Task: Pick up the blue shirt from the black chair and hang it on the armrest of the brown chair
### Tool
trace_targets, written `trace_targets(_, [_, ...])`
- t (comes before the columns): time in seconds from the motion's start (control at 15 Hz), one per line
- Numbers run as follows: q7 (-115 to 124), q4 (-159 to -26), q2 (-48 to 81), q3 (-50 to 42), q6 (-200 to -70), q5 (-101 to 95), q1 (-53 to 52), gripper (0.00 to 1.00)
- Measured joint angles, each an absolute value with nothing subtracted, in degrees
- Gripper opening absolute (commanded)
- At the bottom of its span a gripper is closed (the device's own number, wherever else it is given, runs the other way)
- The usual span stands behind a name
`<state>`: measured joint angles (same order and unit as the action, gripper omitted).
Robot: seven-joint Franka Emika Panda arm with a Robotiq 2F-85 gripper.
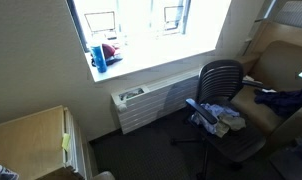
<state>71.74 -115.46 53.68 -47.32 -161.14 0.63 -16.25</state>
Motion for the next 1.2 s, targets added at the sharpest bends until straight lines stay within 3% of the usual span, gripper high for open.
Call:
trace_targets(0.07, [70.56,-115.46,52.25,-47.11,-157.52,0.53,-16.77,0.02])
trace_targets(0.13, [69.09,-115.54,50.32,-46.58,-154.57,0.38,-17.09,0.10])
trace_targets(0.4, [67.14,-116.78,43.23,-45.27,-149.88,-0.51,-19.10,0.10])
trace_targets(0.47, [67.08,-117.16,42.71,-45.25,-149.85,-0.57,-19.25,0.02])
trace_targets(0.67, [69.79,-117.54,43.57,-46.26,-149.86,-5.22,-19.30,0.02])
trace_targets(1.07, [72.64,-118.11,49.44,-60.92,-149.75,-20.62,-19.15,0.02])
trace_targets(1.13, [72.05,-118.38,50.22,-62.70,-149.70,-22.22,-18.92,0.10])
trace_targets(1.2, [71.37,-118.50,51.01,-63.44,-149.38,-23.03,-18.32,0.10])
